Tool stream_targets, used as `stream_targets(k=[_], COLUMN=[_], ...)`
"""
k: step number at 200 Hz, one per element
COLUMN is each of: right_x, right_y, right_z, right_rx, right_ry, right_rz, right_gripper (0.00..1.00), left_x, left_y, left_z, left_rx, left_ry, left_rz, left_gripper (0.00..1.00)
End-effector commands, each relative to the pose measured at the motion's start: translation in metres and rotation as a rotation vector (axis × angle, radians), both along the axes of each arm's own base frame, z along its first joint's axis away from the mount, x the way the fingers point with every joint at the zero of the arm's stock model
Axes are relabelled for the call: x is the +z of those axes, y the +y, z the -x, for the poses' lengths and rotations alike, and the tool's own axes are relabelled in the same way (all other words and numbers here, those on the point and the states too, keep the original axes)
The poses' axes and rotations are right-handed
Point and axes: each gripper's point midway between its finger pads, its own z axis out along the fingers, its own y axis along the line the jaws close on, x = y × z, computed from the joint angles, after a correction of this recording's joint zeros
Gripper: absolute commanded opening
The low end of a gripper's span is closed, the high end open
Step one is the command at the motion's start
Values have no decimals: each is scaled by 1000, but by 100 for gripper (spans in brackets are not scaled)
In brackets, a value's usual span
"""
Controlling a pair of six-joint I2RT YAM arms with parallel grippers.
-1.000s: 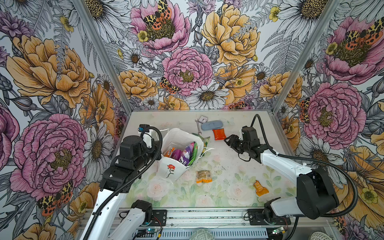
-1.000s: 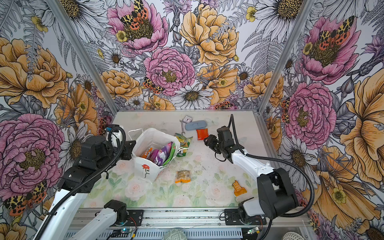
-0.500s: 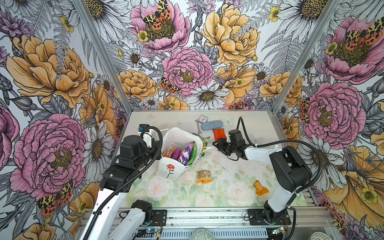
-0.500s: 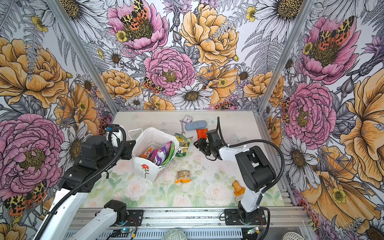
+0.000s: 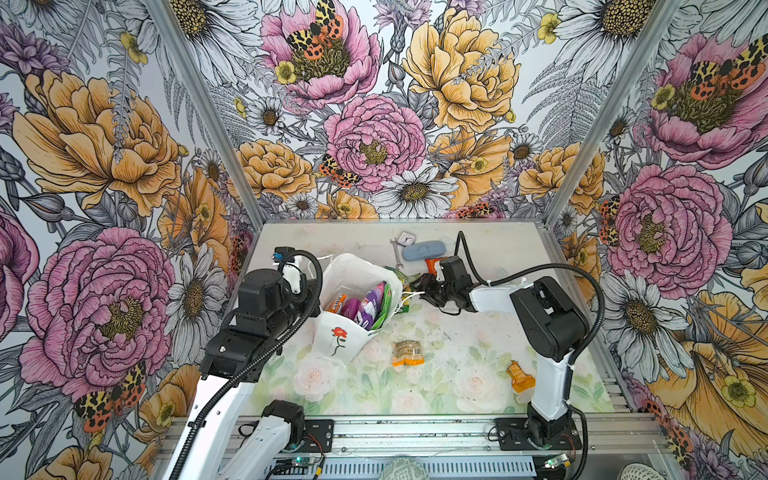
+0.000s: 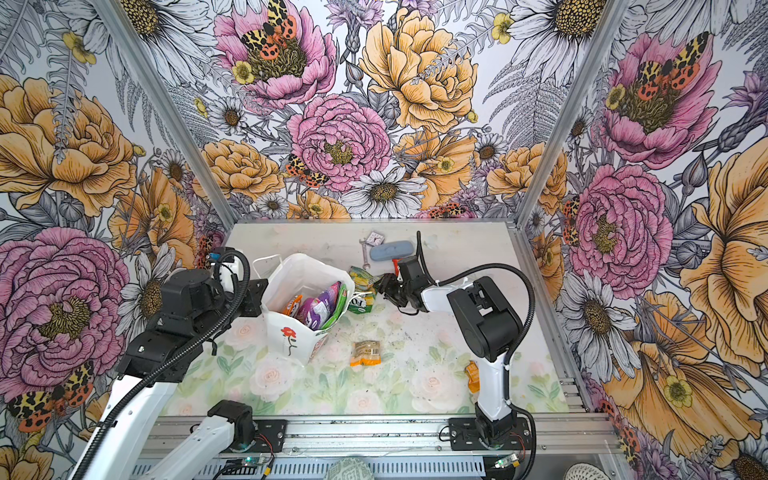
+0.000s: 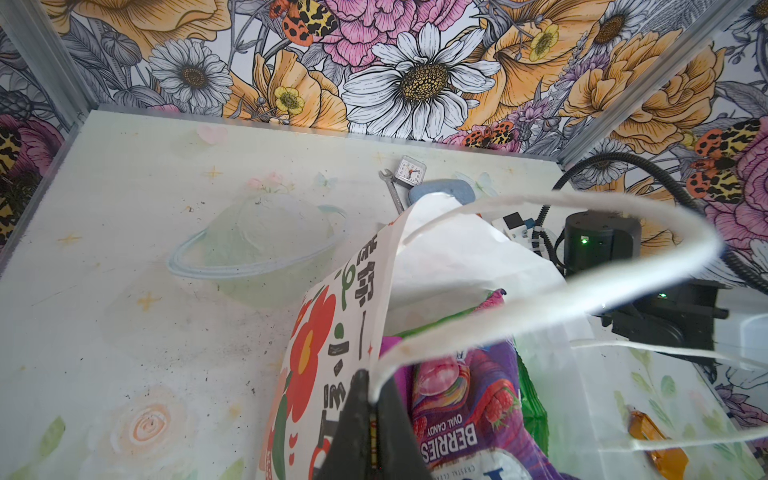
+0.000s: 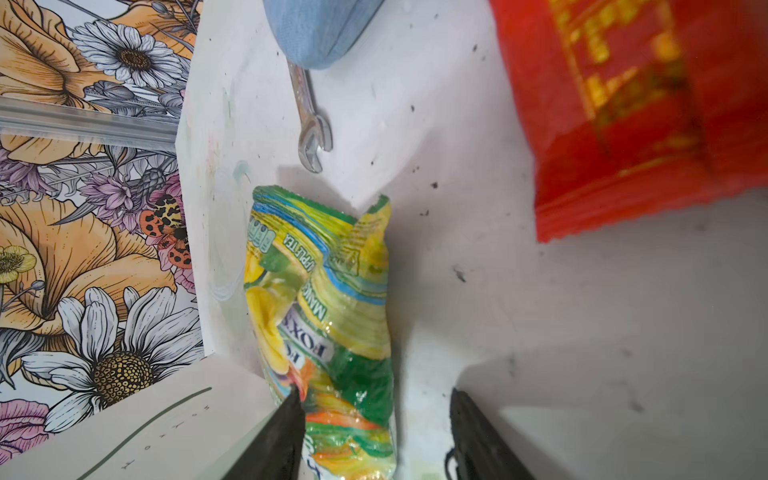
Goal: Place the snacks into the paper bag
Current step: 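Move the right gripper over the green Fox's Spring Tea bag, then lower the right gripper and close it on the green bag, then lift the green bag with the right gripper toward the paper bag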
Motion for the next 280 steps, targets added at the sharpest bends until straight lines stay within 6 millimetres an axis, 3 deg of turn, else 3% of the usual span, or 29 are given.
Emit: stream_targets(k=[1,99,151,185,214,242,280], right_x=[3,-21,-31,-23,-12,0,15], right_y=[12,28,35,32,25,13,-6], right_z=[-7,-1,0,1,5,11,23], right_rx=[17,50,51,30,5,-11,-33], right_ry=[-18,40,63,37,9,-10,-27], right_rz=[-7,65,47,14,-11,-19,-25], right_gripper=[58,55,41,19,7,0,0], left_x=[26,32,32,31,30,30,29], left_y=[1,0,-1,-2,-2,-2,-3], left_z=[-7,-3,-2,-2,-2,-2,-2], left_rx=[7,-5,-9,-9,-9,-8,-9], left_ry=[-105,-123,-124,-123,-120,-120,-119], left_rz=[16,27,29,28,24,23,20], left_gripper=[8,8,8,8,8,9,9])
